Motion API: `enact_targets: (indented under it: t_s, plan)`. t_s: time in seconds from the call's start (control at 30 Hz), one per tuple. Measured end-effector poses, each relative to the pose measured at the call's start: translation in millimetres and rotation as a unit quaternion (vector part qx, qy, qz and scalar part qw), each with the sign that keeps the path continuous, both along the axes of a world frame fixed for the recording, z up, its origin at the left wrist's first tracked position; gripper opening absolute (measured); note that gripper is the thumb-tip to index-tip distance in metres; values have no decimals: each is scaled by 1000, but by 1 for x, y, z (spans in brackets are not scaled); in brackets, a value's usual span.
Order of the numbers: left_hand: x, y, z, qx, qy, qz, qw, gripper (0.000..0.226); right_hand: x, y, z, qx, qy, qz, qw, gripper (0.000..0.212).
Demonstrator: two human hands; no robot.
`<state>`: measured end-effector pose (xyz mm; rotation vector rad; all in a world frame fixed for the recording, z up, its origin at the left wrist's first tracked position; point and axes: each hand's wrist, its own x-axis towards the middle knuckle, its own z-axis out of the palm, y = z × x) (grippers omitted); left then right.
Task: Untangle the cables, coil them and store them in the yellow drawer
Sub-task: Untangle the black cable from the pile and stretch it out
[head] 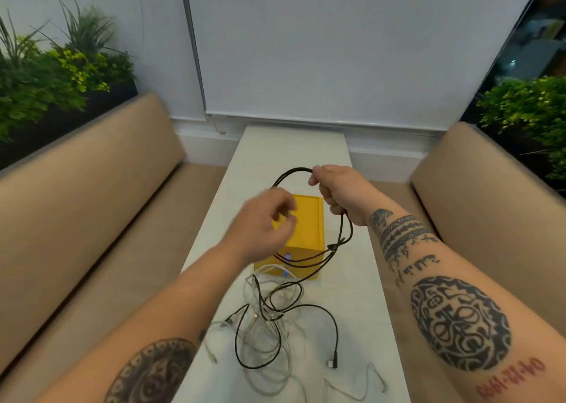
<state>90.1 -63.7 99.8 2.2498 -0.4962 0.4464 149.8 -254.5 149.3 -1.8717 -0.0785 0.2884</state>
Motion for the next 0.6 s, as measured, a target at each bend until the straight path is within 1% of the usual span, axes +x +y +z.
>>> enact_targets:
  t_s: [0.03, 0.07, 0.1, 0.13, 0.23, 0.33, 0.4, 0.5, 0.6]
  plan:
    - [-6, -17, 2, 10, 72, -40, 997, 16, 0, 1, 2, 33, 13, -7, 999, 33]
    - [-9, -33, 1, 15, 141, -57, 988, 21, 0, 2, 4, 60, 26, -10, 998, 32]
    - [-11, -46, -1, 14, 185, -64, 980, 30, 0, 4, 6, 81, 39, -10, 996, 32]
    - [-12, -58, -4, 4, 205, -68, 976, 35, 0, 6, 8, 97, 51, -8, 994, 32]
    - [-14, -79, -3, -33, 184, -53, 981, 22, 1, 7, 14, 152, 90, -29, 984, 30]
    - [-14, -81, -1, -52, 165, -24, 985, 26, 3, 1, 25, 230, 121, -73, 963, 27]
    - [-14, -80, 0, -72, 160, -20, 984, 23, 4, -3, 33, 269, 129, -86, 951, 25]
    - [-15, -74, -2, -128, 202, -48, 970, 18, 4, -4, 36, 321, 129, -104, 933, 20]
    - [-14, -59, -4, -156, 244, -95, 952, 26, 6, -3, 36, 375, 116, -131, 911, 23]
